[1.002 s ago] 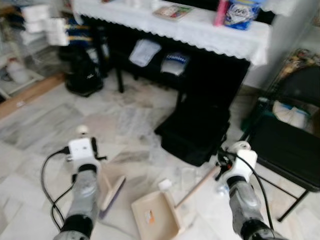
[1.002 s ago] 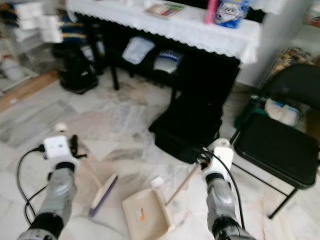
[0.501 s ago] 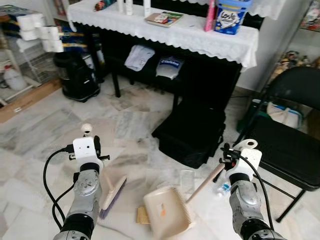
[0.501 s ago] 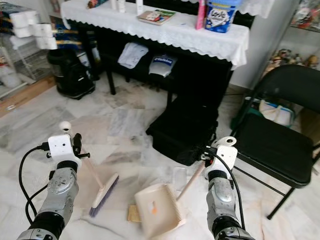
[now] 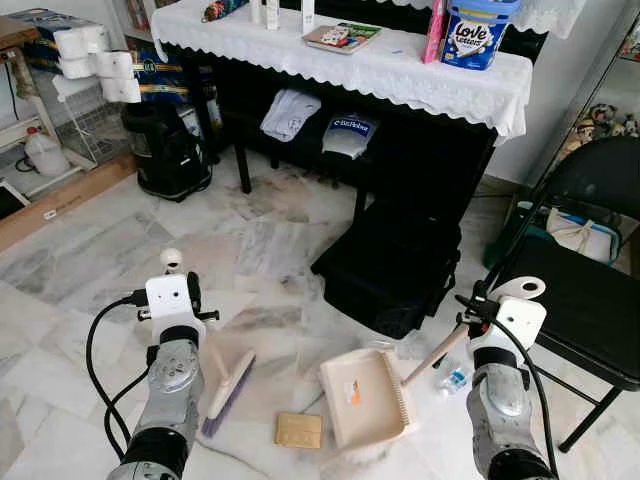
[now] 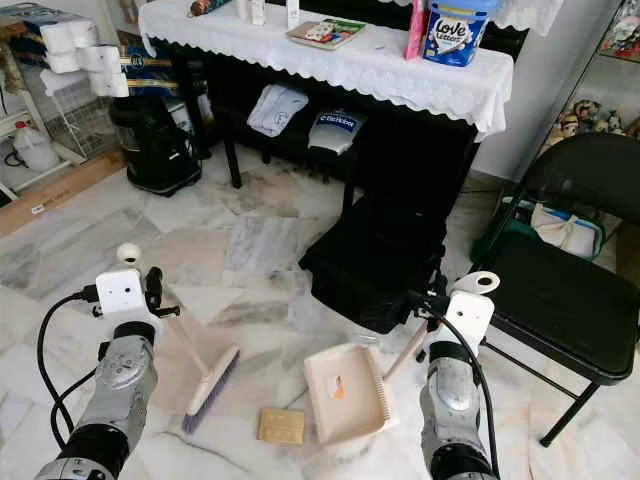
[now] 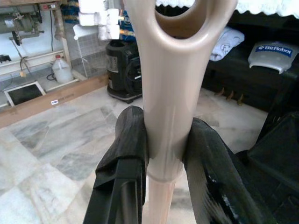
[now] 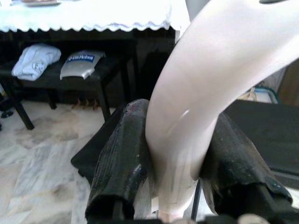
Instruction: Sweep floor
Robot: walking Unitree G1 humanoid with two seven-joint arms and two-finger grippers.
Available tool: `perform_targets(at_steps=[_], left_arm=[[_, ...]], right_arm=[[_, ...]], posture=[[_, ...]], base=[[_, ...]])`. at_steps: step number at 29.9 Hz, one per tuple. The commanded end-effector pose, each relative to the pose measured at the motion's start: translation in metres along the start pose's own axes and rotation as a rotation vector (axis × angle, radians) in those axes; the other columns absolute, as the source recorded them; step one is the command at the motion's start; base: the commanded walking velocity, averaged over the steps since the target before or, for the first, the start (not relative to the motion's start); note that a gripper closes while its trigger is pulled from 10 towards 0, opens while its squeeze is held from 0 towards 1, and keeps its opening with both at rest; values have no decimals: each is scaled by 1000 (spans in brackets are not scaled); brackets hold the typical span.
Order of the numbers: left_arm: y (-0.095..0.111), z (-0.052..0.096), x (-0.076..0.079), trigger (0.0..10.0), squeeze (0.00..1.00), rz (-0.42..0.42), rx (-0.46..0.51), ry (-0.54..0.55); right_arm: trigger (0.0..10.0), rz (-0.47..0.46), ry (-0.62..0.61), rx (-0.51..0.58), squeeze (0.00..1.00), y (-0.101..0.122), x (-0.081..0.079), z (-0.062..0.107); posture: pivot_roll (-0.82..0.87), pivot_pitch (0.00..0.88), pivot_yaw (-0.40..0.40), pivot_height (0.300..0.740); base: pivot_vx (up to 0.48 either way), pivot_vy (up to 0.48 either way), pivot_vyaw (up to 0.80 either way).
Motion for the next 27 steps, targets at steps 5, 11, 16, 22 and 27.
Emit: perform_targets(at_steps=[5,11,16,22,27], left_arm=[[6,0,0,10000,0,-14,18,-31],[7,2,-6,10000,0,-27,17,-32],[7,3,-8,10000,0,-32,15,-32],[6,6,-9,10000,0,-35,9,-35],[6,7,-9,10000,0,-36,0,-45]], right_arm=[[10000,17,3,23,0,3,-3,3],[10000,49,-2,-2,0,-3,-1,7],[10000,70,-22,-11,0,-6,4,8],[10000,107,-70,-42,0,-14,17,12],[10000,108,-60,-57,0,-18,12,15]], posture=[[-8,65,3,740],[-1,93,12,740],[-2,100,13,740],[-4,117,12,740],[1,123,12,740]], base=[[0,0,0],[0,0,0],[0,0,0],[0,0,0],[0,0,0]])
Point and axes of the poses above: a point about 5 cm out from each wrist's last joint towards the gripper, its own z axis pointing back from the gripper into the wrist, its own y axis along the axis of the wrist's last joint, x = y × z, the point moved 1 cm from there along -z, pointing out of the wrist towards the gripper, and after that the axes turned 15 degrees about z, right-handed, at the moved point
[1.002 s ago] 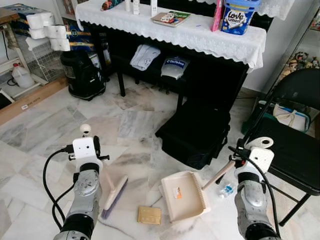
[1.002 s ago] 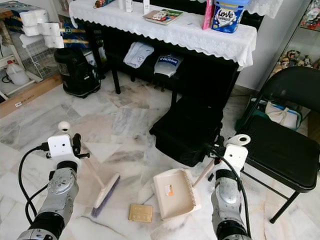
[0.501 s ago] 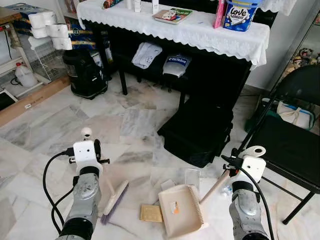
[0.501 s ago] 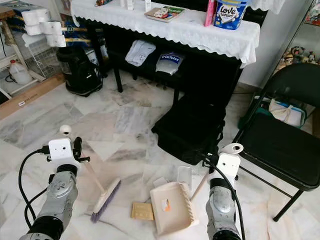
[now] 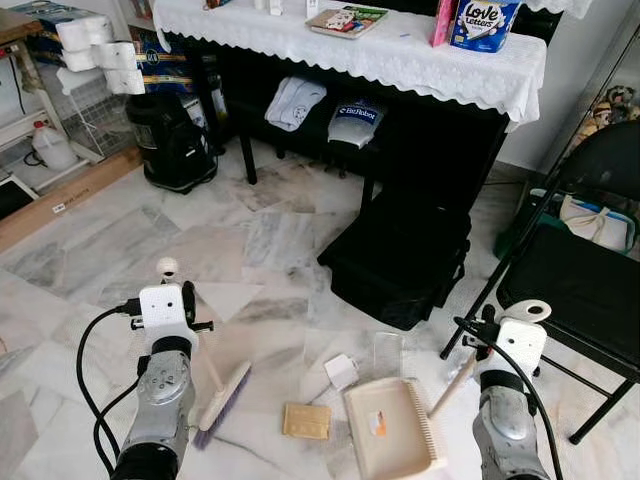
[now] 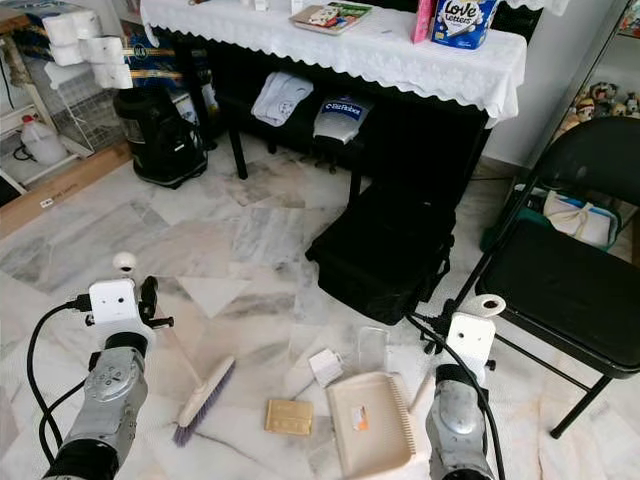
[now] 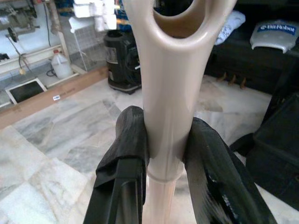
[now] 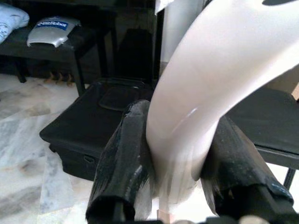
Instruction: Sweep floor
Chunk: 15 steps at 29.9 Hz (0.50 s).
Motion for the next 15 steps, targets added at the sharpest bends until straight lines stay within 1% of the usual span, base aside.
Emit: perform_targets(at_steps=[1,2,5,6,7,8,9,11,13,14,15], left_arm=[[5,0,0,10000,0,-13,10,-23],[5,0,0,10000,0,-13,10,-23],[0,0,4,10000,0,-4,-46,-75],[0,0,4,10000,0,-4,-46,-75],[-7,0,6,10000,0,-5,-114,-108],[-11,1,6,10000,0,-7,-147,-116],[-11,1,6,10000,0,-7,-147,-116],[-14,1,5,10000,0,-9,-179,-120],[-19,1,4,10000,0,-24,-225,-128],[-19,0,4,10000,0,-62,-238,-161],[-19,0,4,10000,0,-62,-238,-161]], right_arm=[[10000,-2,6,8,0,1,-3,1],[10000,-2,6,8,0,1,-3,1],[10000,2,18,-8,0,-2,-7,2],[10000,2,18,-8,0,-2,-7,2],[10000,3,23,-19,0,-4,-8,4],[10000,2,25,-23,0,-5,-8,4],[10000,2,25,-23,0,-5,-8,4],[10000,2,27,-28,0,-6,-8,4],[10000,2,27,-32,0,-6,-7,4],[10000,2,26,-36,0,-7,-6,3],[10000,2,26,-36,0,-7,-6,3]], posture=[[3,124,12,740],[3,124,12,740],[9,126,13,740],[9,126,13,740],[7,126,14,740],[7,125,14,740],[7,125,14,740],[6,125,15,740],[6,125,15,740],[2,123,14,740],[2,123,14,740]], base=[[0,0,0],[0,0,0],[0,0,0],[0,0,0],[0,0,0],[0,0,0],[0,0,0],[0,0,0],[0,0,0],[0,0,0],[0,0,0]])
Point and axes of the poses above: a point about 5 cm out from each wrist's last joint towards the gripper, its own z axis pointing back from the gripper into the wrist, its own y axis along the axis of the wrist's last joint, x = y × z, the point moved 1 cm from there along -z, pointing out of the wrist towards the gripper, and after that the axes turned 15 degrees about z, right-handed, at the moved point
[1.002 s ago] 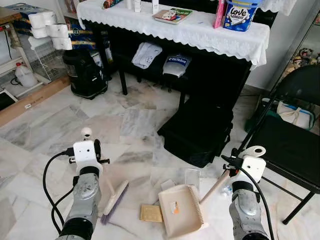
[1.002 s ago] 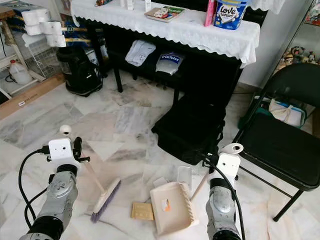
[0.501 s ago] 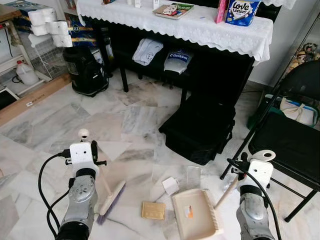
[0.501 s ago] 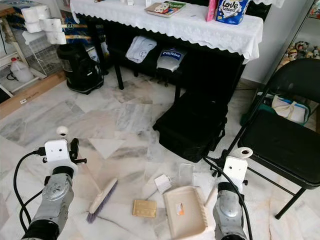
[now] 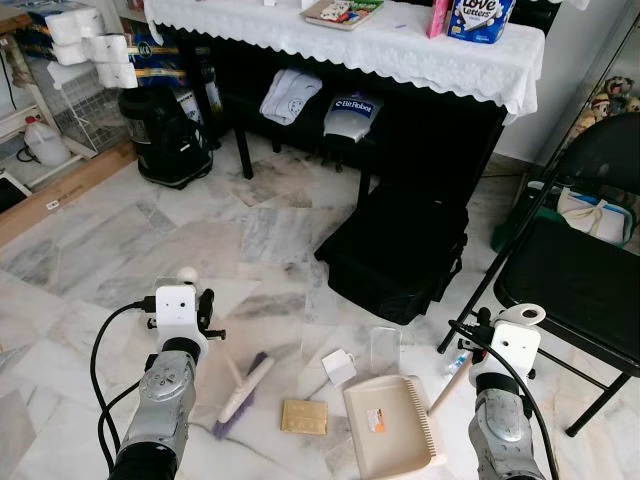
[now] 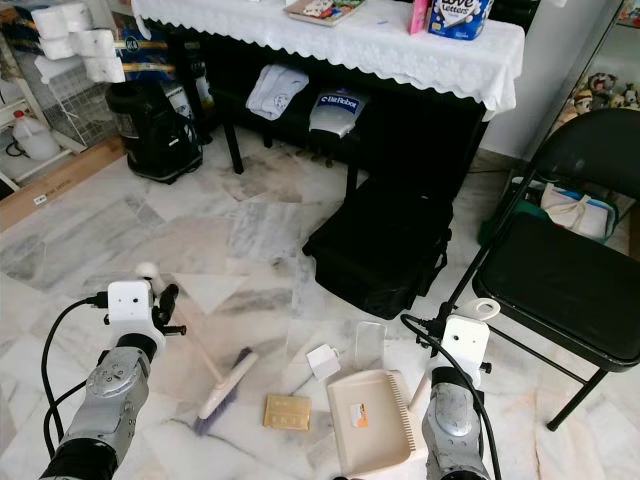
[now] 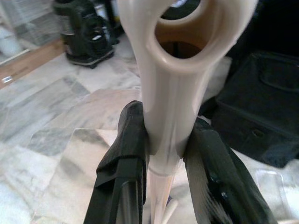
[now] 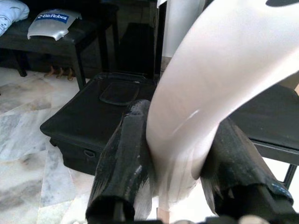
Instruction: Sweep floor
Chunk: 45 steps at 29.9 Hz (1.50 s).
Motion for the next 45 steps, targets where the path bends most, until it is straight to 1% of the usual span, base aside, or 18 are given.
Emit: perform_targets(at_steps=[1,3,4,5,6,9,10,12,15,17,22,26,27,28,36,40,43,45], left_arm=[[-5,1,-13,10000,0,-55,-56,23],[-1,-1,-20,10000,0,-53,-54,50],[-1,-1,-22,10000,0,-60,-76,46],[-4,-1,-24,10000,0,-71,-129,21],[-5,-1,-24,10000,0,-73,-142,14],[-12,1,-26,10000,0,-145,-226,-21],[-9,0,-30,10000,0,-213,-236,-28],[-4,-1,-35,10000,0,-265,-219,-17],[5,-4,-46,10000,0,-293,-205,31],[5,-3,-46,10000,0,-327,-230,-1],[-2,1,-39,10000,0,-264,-304,-118],[-2,3,-31,10000,0,-225,-329,-218],[0,4,-25,10000,0,-202,-331,-269],[0,4,-25,10000,0,-202,-331,-269],[11,3,-6,10000,0,-46,-317,-389],[16,5,2,10000,0,-37,-355,-463],[21,6,9,10000,0,17,-364,-511],[28,7,18,10000,0,75,-349,-565]], right_arm=[[10000,-4,1,-30,0,-6,1,2],[10000,-4,2,-31,0,-7,1,2],[10000,-4,3,-34,0,-7,1,2],[10000,-4,6,-39,0,-8,1,2],[10000,-4,7,-40,0,-8,1,2],[10000,-4,12,-42,0,-8,0,2],[10000,-4,14,-45,0,-8,0,1],[10000,-4,15,-48,0,-9,1,1],[10000,-4,15,-53,0,-10,2,0],[10000,-5,17,-56,0,-10,2,0],[10000,-6,24,-63,0,-11,1,0],[10000,-6,26,-68,0,-11,2,-1],[10000,-6,28,-70,0,-11,2,-2],[10000,-6,28,-70,0,-11,2,-2],[10000,-10,36,-78,0,-11,0,-3],[10000,-13,31,-81,0,-11,2,-4],[10000,-15,32,-81,0,-10,1,-5],[10000,-17,34,-80,0,-9,0,-6]], posture=[[1,123,14,740],[6,123,14,740],[8,123,14,740],[8,123,14,740],[8,123,14,740],[7,124,11,740],[6,124,9,740],[6,122,9,740],[7,121,10,740],[6,119,10,740],[6,119,7,740],[10,116,4,740],[10,114,5,740],[10,114,5,740],[9,106,6,740],[12,102,8,740],[14,102,9,740],[17,101,10,740]], base=[[0,0,0],[0,0,0],[0,0,0],[0,0,0],[0,0,0],[0,0,0],[0,0,0],[0,0,0],[0,0,0],[0,0,0],[0,0,0],[0,0,0],[0,0,0],[0,0,0],[0,0,0],[0,0,0],[0,0,0],[0,0,0]])
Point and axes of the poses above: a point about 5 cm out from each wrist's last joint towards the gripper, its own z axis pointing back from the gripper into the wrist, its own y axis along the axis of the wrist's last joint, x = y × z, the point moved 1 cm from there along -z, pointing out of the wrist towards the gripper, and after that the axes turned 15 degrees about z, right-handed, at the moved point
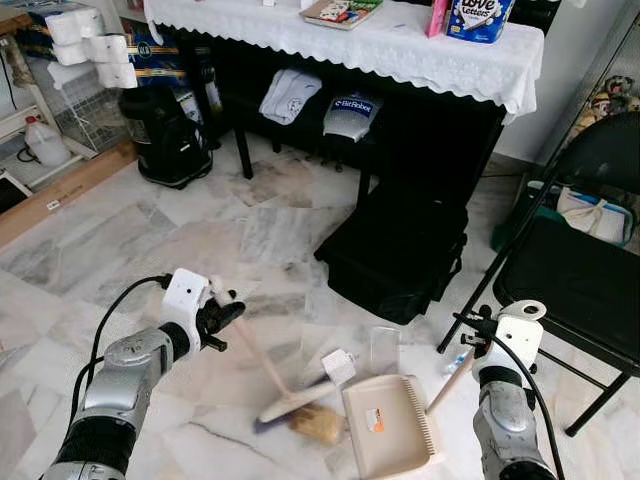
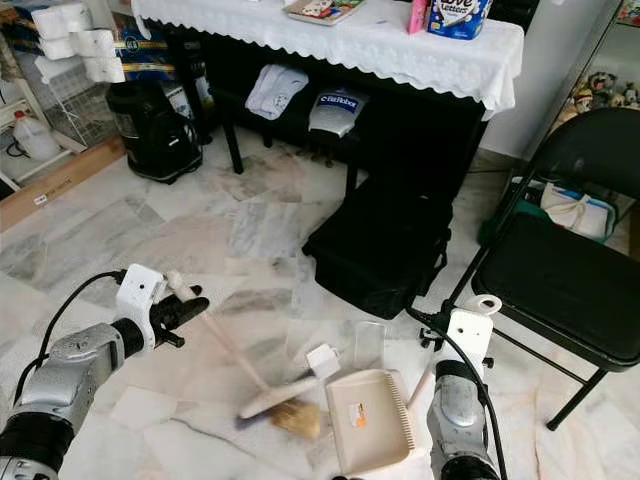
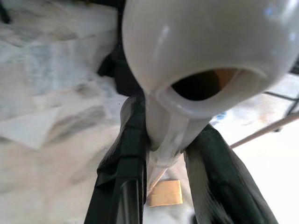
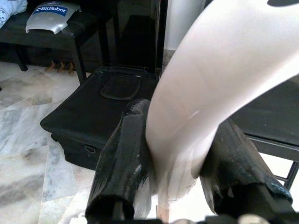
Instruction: Sweep floor
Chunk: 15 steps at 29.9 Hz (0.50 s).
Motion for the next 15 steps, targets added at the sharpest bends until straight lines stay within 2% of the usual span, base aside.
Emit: perform_targets(at_steps=[1,2,4,5,7,8,12,15], left_arm=[[11,0,12,10000,0,59,52,-84],[11,0,12,10000,0,59,52,-84],[25,-1,8,10000,0,59,134,-44],[25,-1,8,10000,0,59,134,-44],[40,1,1,10000,0,97,204,2],[40,1,1,10000,0,97,204,2],[55,7,-2,10000,0,120,281,23],[67,12,-11,10000,0,119,359,82]], right_arm=[[10000,-4,19,-50,0,-8,-4,4],[10000,-4,19,-50,0,-8,-4,4],[10000,-7,19,-49,0,-7,-5,3],[10000,-7,19,-49,0,-7,-5,3],[10000,-10,19,-47,0,-6,-5,2],[10000,-10,19,-47,0,-6,-5,2],[10000,-13,20,-42,0,-5,-6,1],[10000,-14,22,-42,0,-4,-6,1]], posture=[[16,97,10,740],[16,97,10,740],[16,96,10,740],[16,96,10,740],[18,93,12,740],[18,93,12,740],[18,89,12,740],[19,88,11,740]], base=[[0,0,0],[0,0,0],[0,0,0],[0,0,0],[0,0,0],[0,0,0],[0,0,0],[0,0,0]])
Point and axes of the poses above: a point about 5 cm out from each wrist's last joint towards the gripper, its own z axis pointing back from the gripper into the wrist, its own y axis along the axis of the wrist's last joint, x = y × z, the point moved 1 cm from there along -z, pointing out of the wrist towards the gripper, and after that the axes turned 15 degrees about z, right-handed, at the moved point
